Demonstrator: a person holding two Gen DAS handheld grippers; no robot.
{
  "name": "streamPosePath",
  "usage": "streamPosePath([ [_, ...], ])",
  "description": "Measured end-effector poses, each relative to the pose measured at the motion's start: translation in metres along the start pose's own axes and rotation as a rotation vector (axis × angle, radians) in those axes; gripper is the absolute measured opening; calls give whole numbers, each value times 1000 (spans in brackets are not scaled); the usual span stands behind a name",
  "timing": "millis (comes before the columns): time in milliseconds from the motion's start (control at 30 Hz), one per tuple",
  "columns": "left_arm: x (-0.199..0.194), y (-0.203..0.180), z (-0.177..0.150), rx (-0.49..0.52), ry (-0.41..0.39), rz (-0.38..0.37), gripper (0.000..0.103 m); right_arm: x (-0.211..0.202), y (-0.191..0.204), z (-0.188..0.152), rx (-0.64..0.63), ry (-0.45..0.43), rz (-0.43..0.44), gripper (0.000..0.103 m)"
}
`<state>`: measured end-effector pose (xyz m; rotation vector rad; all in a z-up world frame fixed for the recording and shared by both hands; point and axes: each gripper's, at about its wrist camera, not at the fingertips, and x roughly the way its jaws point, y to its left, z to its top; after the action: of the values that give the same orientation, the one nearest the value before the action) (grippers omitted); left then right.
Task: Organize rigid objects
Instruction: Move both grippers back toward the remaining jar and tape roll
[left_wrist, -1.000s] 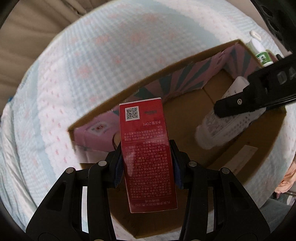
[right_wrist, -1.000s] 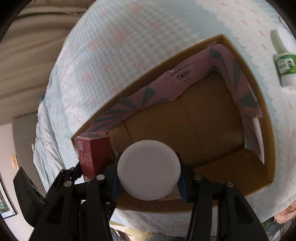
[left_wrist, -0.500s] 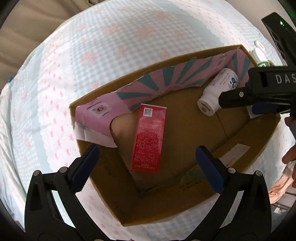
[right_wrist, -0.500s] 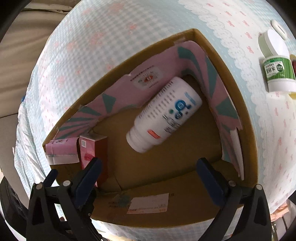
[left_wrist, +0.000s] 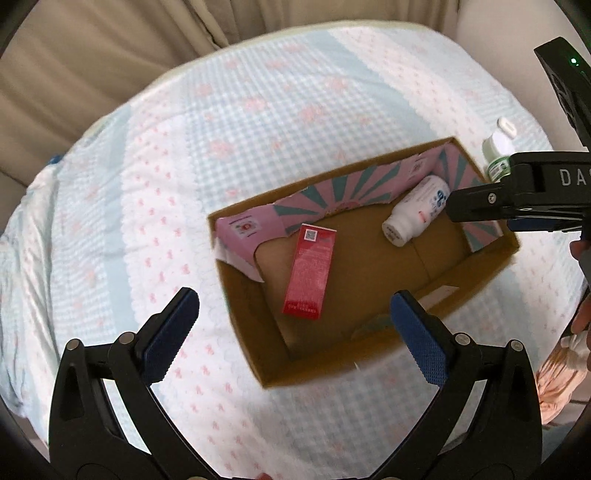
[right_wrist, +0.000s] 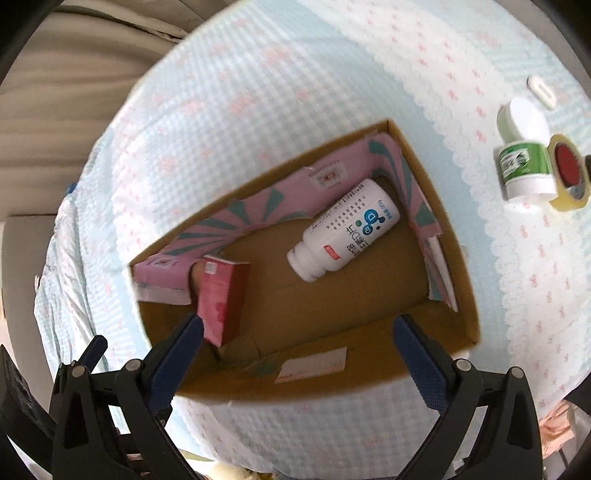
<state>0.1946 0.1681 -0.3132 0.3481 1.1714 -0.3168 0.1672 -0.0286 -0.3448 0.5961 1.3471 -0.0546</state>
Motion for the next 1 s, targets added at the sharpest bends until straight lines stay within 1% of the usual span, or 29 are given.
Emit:
streamPosePath([
  [133, -34, -5, -6, -15, -54, 7, 103, -34, 10, -12, -39, -45, 6, 102],
  [200, -56, -6, -9, -35, -79, -3, 103, -46, 12, -15, -61, -67, 5, 102],
  [267, -76, -7, -10, -59, -99, -11, 103, -68, 9, -23, -90, -101, -2, 102],
  [400, -111, -21, -11, -97, -135, -5, 103, -114, -1, -40, -149, -165, -49, 102],
  [500, -133, -40, -8, -131, -160, -23, 103, -143, -17, -50, -186, -233, -85, 102],
  [633, -154, -75, 2, -148, -197, -43, 103, -181, -50, -60, -244, -333, -133, 102],
  [733, -164, -116, 17, -149, -222, -21, 103, -202, -85, -62, -287, -391, -150, 102],
  [800, -166, -138, 28, -173, -227, -18, 103, -211, -108, -60, -306, -403, -144, 102],
  [900, -162, -174, 45, -224, -219, -53, 103, -219, -150, -50, -346, -403, -131, 102],
  [1000, -146, -210, 63, -240, -184, -74, 103, -221, -184, -41, -391, -405, -117, 102],
])
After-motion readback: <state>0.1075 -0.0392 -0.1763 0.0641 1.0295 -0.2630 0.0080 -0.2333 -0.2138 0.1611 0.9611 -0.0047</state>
